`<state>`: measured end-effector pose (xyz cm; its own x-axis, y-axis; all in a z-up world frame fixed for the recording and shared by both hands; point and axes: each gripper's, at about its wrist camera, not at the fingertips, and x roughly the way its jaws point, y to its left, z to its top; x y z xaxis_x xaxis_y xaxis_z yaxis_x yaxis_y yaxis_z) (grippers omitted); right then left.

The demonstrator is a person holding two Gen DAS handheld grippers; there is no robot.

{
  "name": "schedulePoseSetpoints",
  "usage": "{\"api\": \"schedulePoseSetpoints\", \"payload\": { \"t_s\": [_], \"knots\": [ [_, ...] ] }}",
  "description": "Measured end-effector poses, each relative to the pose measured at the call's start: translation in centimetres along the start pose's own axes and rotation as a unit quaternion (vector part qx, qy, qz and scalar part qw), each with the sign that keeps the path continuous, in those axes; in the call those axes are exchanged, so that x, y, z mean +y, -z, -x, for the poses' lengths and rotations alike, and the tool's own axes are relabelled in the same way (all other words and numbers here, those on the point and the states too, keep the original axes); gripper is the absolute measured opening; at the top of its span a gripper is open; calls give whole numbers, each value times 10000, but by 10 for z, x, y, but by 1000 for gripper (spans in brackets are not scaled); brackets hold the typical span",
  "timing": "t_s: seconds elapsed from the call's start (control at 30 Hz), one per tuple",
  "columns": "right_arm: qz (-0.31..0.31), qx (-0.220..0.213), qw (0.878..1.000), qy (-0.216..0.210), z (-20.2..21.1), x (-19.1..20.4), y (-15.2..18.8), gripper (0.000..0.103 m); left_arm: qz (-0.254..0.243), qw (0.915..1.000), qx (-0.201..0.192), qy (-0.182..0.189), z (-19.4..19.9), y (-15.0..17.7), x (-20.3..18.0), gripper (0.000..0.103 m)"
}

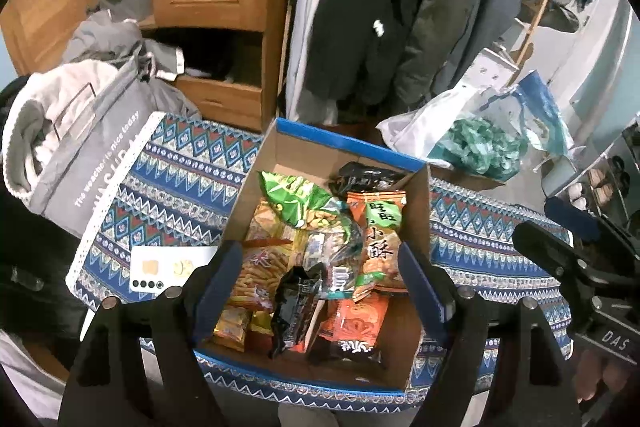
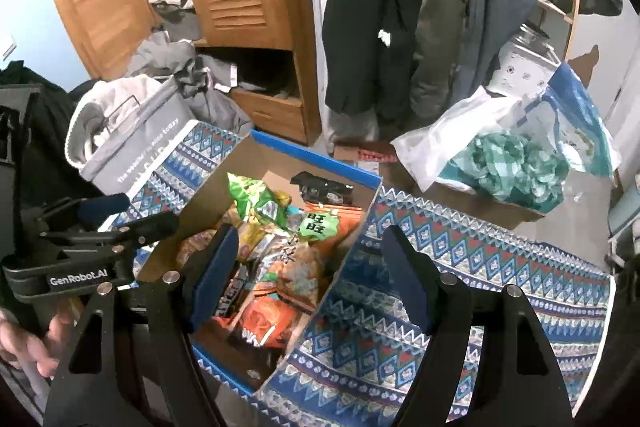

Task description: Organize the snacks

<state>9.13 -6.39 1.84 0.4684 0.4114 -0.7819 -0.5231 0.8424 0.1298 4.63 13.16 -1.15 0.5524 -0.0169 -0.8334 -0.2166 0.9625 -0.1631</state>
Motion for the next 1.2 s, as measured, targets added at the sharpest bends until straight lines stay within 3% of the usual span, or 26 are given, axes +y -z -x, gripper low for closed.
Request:
{"api": "schedulePoseSetpoints", "payload": {
  "t_s": [0.07,0.33,1.2],
  "knots": [
    [-6,-71,10000,6,7,0,2,75,-132,9999,-102,-25,6,2,-6,87],
    [6,-225,9997,17,23,-6,6,75,-613,9981,-110,-26,14,11,-28,88],
    [-265,-206,9994,40,37,-35,16,75,-449,9984,-329,-61,35,11,-39,88]
  ]
}}
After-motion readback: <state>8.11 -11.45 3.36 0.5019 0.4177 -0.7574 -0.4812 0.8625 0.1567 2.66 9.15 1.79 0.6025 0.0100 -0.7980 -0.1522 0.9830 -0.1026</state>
